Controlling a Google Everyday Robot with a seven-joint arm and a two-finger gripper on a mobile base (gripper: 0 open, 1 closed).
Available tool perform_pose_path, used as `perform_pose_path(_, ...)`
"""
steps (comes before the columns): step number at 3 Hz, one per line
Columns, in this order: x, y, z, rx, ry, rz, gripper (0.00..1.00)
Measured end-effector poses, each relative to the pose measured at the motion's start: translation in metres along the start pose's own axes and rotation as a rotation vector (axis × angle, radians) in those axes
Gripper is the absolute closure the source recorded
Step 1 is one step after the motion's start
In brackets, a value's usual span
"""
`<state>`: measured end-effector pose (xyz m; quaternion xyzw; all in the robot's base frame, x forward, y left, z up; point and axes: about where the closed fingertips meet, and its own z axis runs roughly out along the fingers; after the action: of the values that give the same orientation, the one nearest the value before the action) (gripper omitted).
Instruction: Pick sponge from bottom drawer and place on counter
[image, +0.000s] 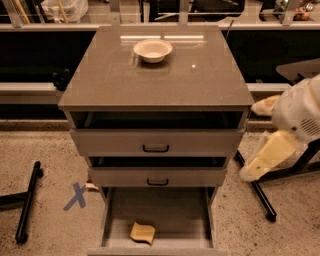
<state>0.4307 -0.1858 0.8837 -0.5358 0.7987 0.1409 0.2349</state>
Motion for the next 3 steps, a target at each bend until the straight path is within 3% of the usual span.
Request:
perform_pose_path(1, -0.010, 0.009, 0.021, -0.026, -0.090, 0.050, 0.00)
perform_pose_path(3, -0.003, 0.006, 0.037, -0.008, -0.093, 0.030, 0.00)
